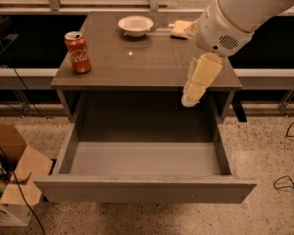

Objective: Place coke can into top drawer

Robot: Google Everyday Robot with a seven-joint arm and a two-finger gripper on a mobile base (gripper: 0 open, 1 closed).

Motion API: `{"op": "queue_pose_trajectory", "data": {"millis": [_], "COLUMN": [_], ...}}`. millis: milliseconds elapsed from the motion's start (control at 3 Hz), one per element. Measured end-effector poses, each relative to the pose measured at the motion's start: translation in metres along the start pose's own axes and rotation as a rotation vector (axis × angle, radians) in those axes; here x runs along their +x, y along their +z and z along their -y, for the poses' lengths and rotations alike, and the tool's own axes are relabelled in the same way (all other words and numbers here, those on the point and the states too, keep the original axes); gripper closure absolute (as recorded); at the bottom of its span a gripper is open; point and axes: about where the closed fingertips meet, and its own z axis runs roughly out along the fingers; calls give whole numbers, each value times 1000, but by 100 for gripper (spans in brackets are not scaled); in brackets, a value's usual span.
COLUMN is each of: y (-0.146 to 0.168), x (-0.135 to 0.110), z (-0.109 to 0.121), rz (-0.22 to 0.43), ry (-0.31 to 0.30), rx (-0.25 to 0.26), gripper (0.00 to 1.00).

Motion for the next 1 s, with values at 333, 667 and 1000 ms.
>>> {"op": "queue_pose_trajectory", "data": {"millis": [333, 667, 1000], "y": [0, 18, 47], "x": [0, -10, -36], "z": [0, 11, 39], "rz": [0, 60, 152], "ry": [0, 29, 19], "rx": [0, 22, 43], "gripper": [0, 0, 0]}}
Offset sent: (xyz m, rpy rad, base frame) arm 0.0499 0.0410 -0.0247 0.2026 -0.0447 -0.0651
